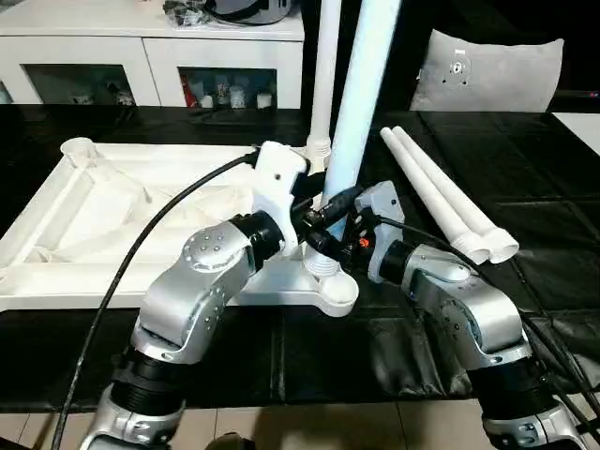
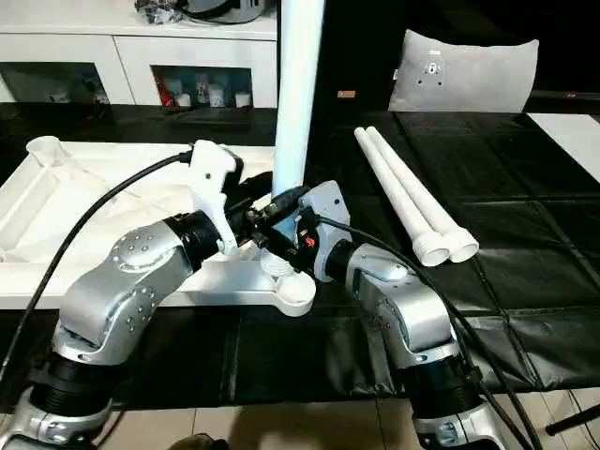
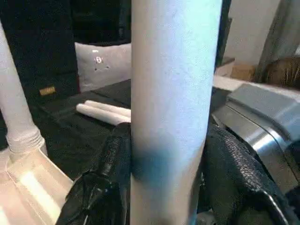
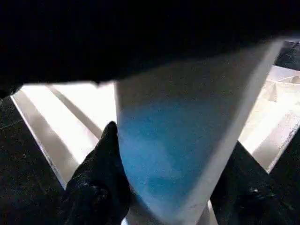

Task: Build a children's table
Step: Pick table leg

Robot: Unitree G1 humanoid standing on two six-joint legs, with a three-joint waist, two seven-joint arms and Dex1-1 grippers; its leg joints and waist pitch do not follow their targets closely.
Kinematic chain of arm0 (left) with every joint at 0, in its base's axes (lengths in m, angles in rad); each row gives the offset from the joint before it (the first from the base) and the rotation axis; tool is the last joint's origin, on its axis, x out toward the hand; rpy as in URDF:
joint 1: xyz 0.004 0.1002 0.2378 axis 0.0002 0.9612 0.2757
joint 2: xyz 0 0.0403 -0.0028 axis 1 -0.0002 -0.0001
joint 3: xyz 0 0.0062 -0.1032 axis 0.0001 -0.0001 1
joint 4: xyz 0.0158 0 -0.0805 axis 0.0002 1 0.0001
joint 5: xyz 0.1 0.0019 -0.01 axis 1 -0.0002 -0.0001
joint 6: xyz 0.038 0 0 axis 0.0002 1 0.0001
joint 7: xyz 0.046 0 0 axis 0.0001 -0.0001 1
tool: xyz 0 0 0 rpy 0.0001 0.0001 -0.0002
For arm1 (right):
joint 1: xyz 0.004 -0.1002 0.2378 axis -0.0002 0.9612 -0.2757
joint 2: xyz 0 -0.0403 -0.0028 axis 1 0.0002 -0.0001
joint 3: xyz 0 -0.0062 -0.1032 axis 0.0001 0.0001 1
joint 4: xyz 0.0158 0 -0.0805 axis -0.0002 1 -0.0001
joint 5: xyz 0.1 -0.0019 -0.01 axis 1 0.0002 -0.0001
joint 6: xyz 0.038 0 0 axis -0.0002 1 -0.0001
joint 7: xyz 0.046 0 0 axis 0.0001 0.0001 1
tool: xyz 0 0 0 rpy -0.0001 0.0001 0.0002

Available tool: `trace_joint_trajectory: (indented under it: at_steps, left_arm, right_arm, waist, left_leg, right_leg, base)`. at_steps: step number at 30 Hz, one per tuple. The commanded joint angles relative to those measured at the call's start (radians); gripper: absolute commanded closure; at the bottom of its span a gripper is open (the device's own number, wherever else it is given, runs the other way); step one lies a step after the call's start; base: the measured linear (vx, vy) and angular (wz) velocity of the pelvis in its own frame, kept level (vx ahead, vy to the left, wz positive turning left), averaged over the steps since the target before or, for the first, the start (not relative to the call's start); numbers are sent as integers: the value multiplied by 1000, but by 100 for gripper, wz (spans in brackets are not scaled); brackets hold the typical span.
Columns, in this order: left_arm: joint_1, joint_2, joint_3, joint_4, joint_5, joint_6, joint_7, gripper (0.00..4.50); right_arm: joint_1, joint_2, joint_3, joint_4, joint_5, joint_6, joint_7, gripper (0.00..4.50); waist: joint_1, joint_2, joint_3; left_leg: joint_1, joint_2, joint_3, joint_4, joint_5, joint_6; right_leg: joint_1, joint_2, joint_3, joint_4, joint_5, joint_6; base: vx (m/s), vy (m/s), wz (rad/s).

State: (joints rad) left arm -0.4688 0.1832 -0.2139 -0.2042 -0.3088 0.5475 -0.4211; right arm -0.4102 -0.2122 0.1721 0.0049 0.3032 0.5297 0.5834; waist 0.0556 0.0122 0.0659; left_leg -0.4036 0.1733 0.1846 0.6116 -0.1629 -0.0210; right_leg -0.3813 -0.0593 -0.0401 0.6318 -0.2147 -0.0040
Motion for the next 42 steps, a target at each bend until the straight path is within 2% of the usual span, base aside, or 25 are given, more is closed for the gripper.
trace_joint_trajectory:
  at_steps: [1,5,9,10,11,13,16,17,19,20,21,24,26,31,32,37,40,42]
  left_arm:
    - [0,-9,40,15,9,35,26,261]
    - [-8,-90,140,24,-91,95,90,262]
    - [-26,-94,169,39,-102,110,112,262]
    - [-32,-76,165,46,-93,108,105,262]
    - [-35,-70,166,49,-92,109,103,262]
    - [-48,-58,183,56,-94,126,92,262]
    - [-60,-53,201,54,-110,149,82,262]
    - [-90,-44,239,67,-158,193,67,262]
    - [-119,-24,273,87,-221,239,32,262]
    - [-119,-24,273,87,-221,239,32,262]
    - [-123,-19,277,91,-235,247,21,262]
    - [-136,-9,294,108,-274,262,-5,262]
    - [-161,2,330,119,-355,318,-67,262]
    - [-186,12,345,122,-397,352,-108,262]
    - [-195,18,342,123,-407,357,-125,262]
    - [-221,42,318,129,-420,366,-166,262]
    - [-231,54,296,122,-422,366,-196,262]
    - [-239,80,254,107,-393,348,-238,262]
  right_arm:
    - [-19,-2,7,-28,1,-19,18,259]
    - [-28,2,1,-23,1,-18,15,259]
    - [-39,15,-25,-27,34,0,18,259]
    - [-45,19,-40,-30,56,15,23,224]
    - [-47,20,-46,-31,65,22,25,224]
    - [-54,19,-63,-34,91,42,36,186]
    - [-54,15,-76,-41,109,57,45,156]
    - [-60,-4,-125,-69,187,109,83,144]
    - [-66,-48,-178,-108,281,177,144,139]
    - [-66,-48,-178,-108,281,177,144,125]
    - [-69,-62,-199,-115,315,210,156,125]
    - [-80,-84,-244,-118,383,273,172,101]
    - [-95,-149,-290,-109,442,330,219,80]
    - [-102,-195,-285,-112,444,358,248,36]
    - [-106,-207,-284,-111,448,369,253,31]
    - [-122,-246,-267,-109,466,407,279,28]
    - [-127,-268,-225,-107,446,397,314,28]
    - [-136,-262,-191,-89,408,377,319,28]
  waist:
    - [-4,-13,-72]
    - [-4,-15,-73]
    - [-4,-16,-73]
    - [-5,-14,-73]
    - [-5,-15,-73]
    - [-5,-12,-73]
    - [-5,-13,-73]
    - [-5,-11,-73]
    - [1,-9,-77]
    - [1,-9,-77]
    - [7,-8,-79]
    - [7,-8,-77]
    - [11,-7,-78]
    - [10,-9,-77]
    - [11,-6,-77]
    - [11,-8,-77]
    - [11,-8,-78]
    - [12,-9,-78]
  left_leg:
    - [32,53,-22,-71,-184,-24]
    - [29,51,-20,-68,-177,-24]
    - [30,51,-22,-68,-178,-12]
    - [30,52,-23,-69,-176,-11]
    - [30,51,-23,-70,-178,-10]
    - [32,50,-22,-69,-179,-13]
    - [31,51,-23,-70,-178,-17]
    - [31,49,-22,-69,-176,-18]
    - [34,49,-23,-66,-155,-7]
    - [34,49,-23,-66,-155,-7]
    - [35,51,-23,-66,-141,-4]
    - [34,47,-20,-65,-138,0]
    - [34,45,-20,-63,-143,-5]
    - [34,47,-20,-65,-154,-16]
    - [34,46,-21,-64,-149,-16]
    - [33,48,-21,-64,-145,-15]
    - [33,48,-21,-63,-140,-12]
    - [33,49,-22,-63,-141,-14]
  right_leg:
    - [28,-74,44,-82,-185,-154]
    - [32,-74,44,-81,-174,-170]
    - [30,-73,43,-84,-182,-166]
    - [30,-73,43,-82,-177,-162]
    - [30,-72,43,-83,-176,-162]
    - [29,-71,44,-83,-174,-162]
    - [31,-72,43,-83,-166,-158]
    - [32,-72,43,-81,-164,-160]
    - [34,-70,42,-77,-127,-168]
    - [34,-70,42,-77,-127,-168]
    - [35,-70,41,-73,-103,-175]
    - [34,-71,40,-75,-102,-193]
    - [36,-73,40,-77,-118,-201]
    - [38,-73,39,-80,-147,-196]
    - [37,-74,39,-80,-150,-197]
    - [38,-73,39,-78,-139,-202]
    - [39,-74,39,-78,-127,-207]
    - [38,-74,39,-77,-134,-208]
  base:
    - [0,0,0]
    - [0,0,0]
    - [0,0,0]
    - [0,0,0]
    - [0,0,0]
    - [0,0,0]
    - [0,0,0]
    - [0,0,0]
    - [0,0,0]
    - [0,0,0]
    - [0,0,0]
    - [0,0,0]
    - [0,0,0]
    - [0,0,0]
    - [0,0,0]
    - [0,0,0]
    - [0,0,0]
    - [0,0,0]
